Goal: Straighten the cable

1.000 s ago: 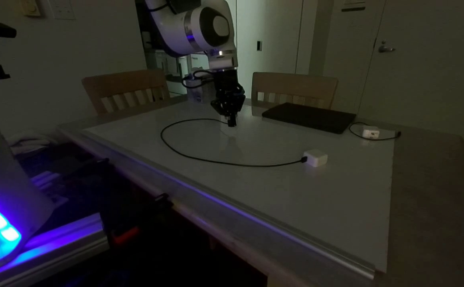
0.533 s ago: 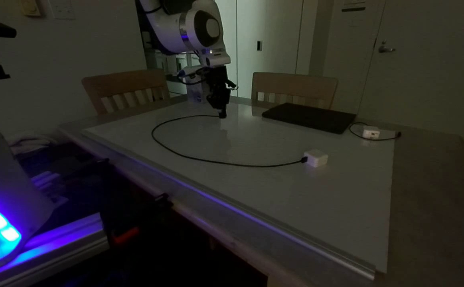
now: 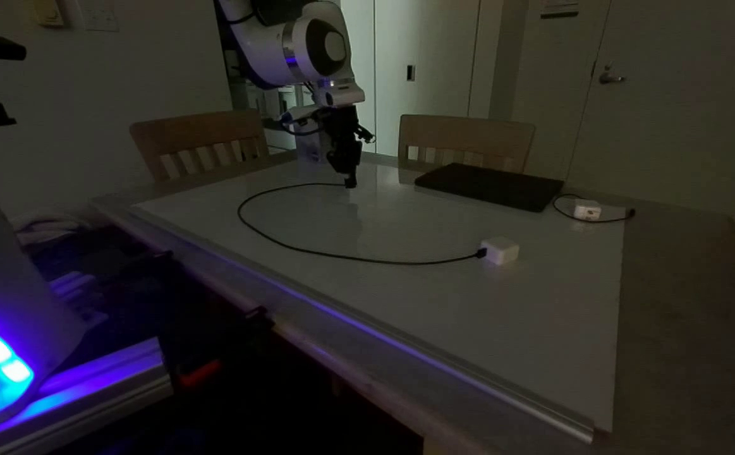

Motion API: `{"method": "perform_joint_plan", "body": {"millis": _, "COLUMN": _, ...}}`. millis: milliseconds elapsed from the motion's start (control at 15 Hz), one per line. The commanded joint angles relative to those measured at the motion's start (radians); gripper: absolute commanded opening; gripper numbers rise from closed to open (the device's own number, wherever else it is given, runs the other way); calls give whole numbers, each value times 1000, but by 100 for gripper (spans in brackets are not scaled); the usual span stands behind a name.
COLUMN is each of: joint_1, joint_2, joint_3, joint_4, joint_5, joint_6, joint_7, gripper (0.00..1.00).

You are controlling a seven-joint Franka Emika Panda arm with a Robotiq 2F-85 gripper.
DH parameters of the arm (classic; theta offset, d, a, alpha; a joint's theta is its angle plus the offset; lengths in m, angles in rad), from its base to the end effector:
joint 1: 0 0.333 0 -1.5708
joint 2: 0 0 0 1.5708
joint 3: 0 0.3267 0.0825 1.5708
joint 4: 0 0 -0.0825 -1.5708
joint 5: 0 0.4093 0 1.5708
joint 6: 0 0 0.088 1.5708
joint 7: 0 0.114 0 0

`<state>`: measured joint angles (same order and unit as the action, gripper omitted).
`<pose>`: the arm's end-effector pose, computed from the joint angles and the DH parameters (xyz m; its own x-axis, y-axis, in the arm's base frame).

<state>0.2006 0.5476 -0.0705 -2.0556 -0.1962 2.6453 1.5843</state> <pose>0.6080 0.0837 0.1501 0.2894 -0.9476 0.1356 -0.9548 -0.2959 -0.0301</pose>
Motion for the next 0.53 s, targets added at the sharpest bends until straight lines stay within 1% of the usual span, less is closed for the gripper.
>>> {"method": "perform_joint_plan", "body": {"millis": 0, "joint_1": 54, "joint_2": 0, "joint_3": 7, "joint_4": -2, "joint_5": -21, "joint_6": -22, "joint_7": -107, "gripper": 2}}
{"method": "perform_joint_plan", "body": {"millis": 467, "joint_1": 166, "joint_2": 11, "joint_3": 72, "joint_4": -66, "joint_5": -28, "joint_6": 45, "joint_7": -295, "gripper": 2}}
